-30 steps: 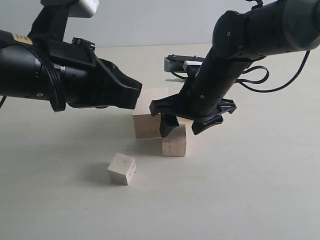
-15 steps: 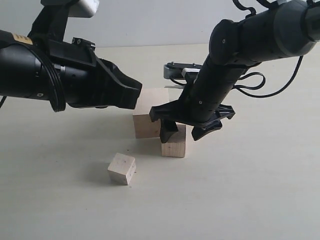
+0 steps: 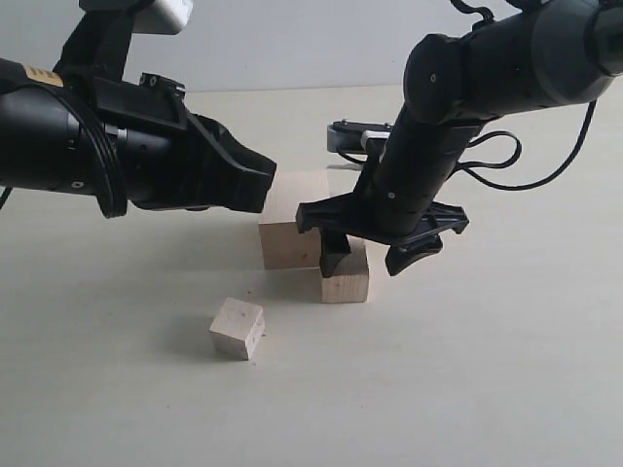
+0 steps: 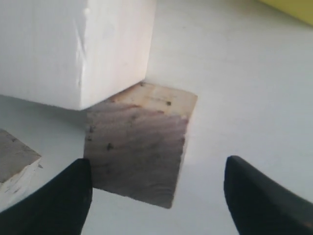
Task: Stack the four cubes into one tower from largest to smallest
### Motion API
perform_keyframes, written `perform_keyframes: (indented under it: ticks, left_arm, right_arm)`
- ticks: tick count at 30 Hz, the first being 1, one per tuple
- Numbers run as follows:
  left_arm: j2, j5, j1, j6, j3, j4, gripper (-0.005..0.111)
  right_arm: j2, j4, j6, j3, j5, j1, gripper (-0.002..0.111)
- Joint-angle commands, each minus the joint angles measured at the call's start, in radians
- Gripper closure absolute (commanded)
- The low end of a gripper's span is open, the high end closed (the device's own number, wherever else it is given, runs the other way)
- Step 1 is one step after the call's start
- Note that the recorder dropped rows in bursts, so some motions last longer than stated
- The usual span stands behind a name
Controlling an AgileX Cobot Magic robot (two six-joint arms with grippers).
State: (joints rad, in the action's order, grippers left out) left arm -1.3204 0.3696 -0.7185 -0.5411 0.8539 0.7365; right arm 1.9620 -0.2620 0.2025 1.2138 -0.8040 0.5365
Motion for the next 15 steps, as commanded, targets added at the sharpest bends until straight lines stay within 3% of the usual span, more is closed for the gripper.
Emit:
perform_keyframes:
  ticks: [1, 15]
  left_arm:
    - [0.010, -0.007, 0.002, -0.006, 0.006, -0.003, 0.107]
    - [0.010, -0.007, 0.002, -0.006, 0.006, -0.012, 0.107]
  right_arm:
    - [0.015, 0.191, 0.082, -0.008, -0.066, -0.002, 0.038]
    - [0.015, 0.523, 0.283, -0.008, -0.171, -0.002, 0.038]
